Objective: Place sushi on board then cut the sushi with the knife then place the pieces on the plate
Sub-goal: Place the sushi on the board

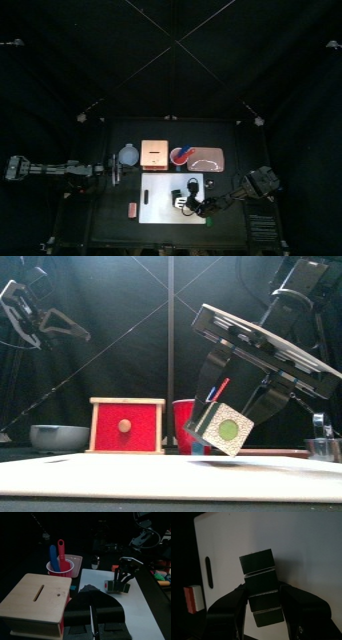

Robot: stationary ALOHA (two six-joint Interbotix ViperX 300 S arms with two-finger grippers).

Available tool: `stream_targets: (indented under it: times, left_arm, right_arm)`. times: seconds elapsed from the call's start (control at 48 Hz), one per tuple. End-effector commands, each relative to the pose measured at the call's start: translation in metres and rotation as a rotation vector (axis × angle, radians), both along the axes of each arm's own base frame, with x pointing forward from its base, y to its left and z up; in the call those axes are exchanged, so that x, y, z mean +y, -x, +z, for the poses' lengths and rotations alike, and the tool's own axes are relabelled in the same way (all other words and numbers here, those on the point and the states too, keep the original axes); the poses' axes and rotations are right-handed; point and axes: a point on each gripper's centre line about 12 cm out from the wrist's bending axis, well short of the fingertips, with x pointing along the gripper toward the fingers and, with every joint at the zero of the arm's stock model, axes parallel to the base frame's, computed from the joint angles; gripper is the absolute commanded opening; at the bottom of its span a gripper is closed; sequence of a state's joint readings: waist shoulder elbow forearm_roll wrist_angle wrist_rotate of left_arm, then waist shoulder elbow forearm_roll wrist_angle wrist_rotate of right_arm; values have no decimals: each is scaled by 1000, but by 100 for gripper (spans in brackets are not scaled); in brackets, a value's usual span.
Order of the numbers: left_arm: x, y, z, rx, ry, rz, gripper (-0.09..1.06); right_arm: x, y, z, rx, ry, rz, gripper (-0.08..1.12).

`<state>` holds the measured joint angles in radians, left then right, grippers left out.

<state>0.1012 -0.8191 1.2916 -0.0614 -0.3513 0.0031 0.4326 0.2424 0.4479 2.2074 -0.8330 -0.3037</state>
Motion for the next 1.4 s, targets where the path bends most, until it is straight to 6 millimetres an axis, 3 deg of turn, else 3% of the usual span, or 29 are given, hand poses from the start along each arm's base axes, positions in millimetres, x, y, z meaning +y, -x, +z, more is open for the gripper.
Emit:
stream_targets:
  times: [0.021, 0.25, 0.562, 1.0, 1.396]
  left_arm:
    - [1, -2, 3, 0, -4, 1, -2]
    - [1, -2, 2, 8, 0, 1, -2]
    - [1, -1, 2, 12, -1, 5, -2]
    - [5, -1, 0, 26, 0, 24, -2]
    - [7, 0, -4, 58, 5, 30, -2]
  right_arm:
    - [-4, -11, 23, -11, -27, 7, 58]
    - [-18, -26, 36, -3, -25, 12, 58]
    - [-17, -23, 30, 32, -77, -47, 58]
    - [-19, -37, 25, 105, -91, -18, 58]
    - [-22, -31, 26, 163, -105, -65, 58]
